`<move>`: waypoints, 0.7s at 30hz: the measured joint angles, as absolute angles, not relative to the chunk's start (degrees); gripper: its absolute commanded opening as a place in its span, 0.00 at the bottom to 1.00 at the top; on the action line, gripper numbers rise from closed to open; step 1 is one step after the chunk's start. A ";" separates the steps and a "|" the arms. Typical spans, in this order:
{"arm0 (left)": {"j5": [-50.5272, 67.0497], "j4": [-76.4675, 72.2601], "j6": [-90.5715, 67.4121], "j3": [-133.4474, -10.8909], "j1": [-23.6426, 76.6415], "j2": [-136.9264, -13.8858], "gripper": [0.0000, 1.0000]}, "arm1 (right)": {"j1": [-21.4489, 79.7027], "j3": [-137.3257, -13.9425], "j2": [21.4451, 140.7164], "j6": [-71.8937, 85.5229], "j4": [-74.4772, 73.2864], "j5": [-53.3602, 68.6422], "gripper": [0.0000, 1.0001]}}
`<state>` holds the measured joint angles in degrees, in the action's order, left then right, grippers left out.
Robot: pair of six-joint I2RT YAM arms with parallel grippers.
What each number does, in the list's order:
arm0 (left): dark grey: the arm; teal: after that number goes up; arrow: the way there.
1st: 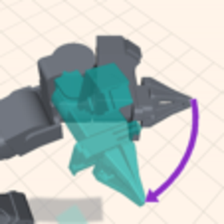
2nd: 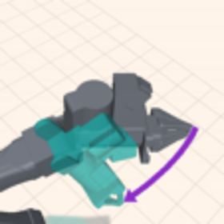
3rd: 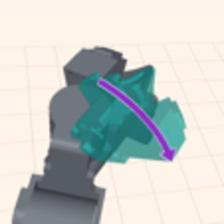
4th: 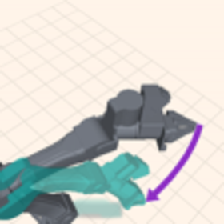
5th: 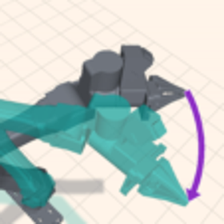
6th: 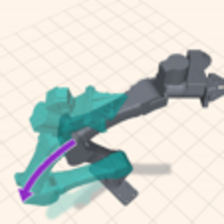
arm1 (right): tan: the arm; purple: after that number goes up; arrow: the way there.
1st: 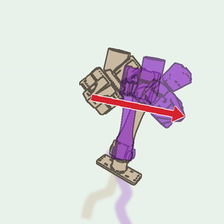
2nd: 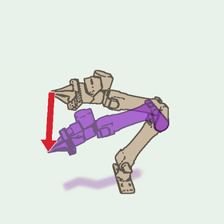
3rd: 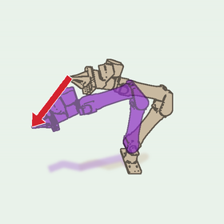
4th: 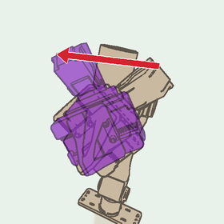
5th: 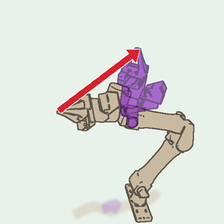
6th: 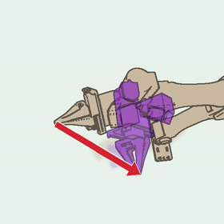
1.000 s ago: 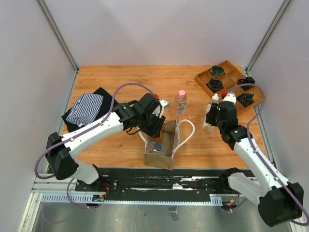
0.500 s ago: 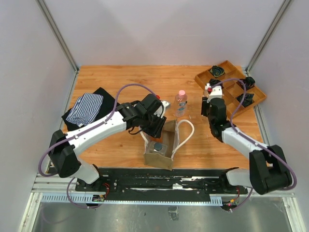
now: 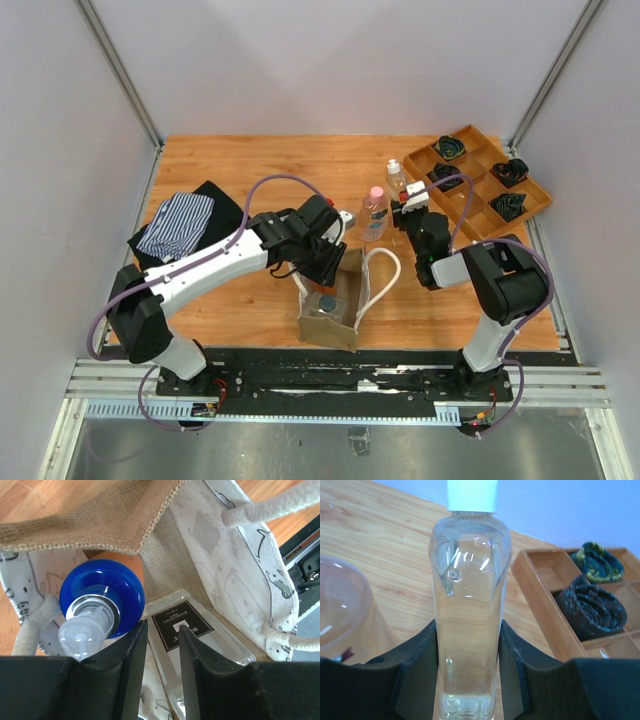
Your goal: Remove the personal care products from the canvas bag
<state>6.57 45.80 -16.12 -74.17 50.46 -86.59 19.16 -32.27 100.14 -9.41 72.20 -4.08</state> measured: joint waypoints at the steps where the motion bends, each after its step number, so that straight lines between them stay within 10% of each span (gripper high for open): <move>1: 6.61 45.80 -16.12 -74.22 50.46 -86.91 0.35 | 19.16 -32.27 100.38 -9.65 73.06 -3.05 0.01; 21: 7.18 45.32 -15.25 -75.35 50.46 -91.33 0.34 | 15.68 -38.83 111.61 -6.94 80.90 9.72 0.07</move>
<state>7.18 45.32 -15.25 -75.35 50.46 -91.33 15.68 -38.83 111.61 -6.94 80.90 9.72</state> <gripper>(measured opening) 0.344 0.432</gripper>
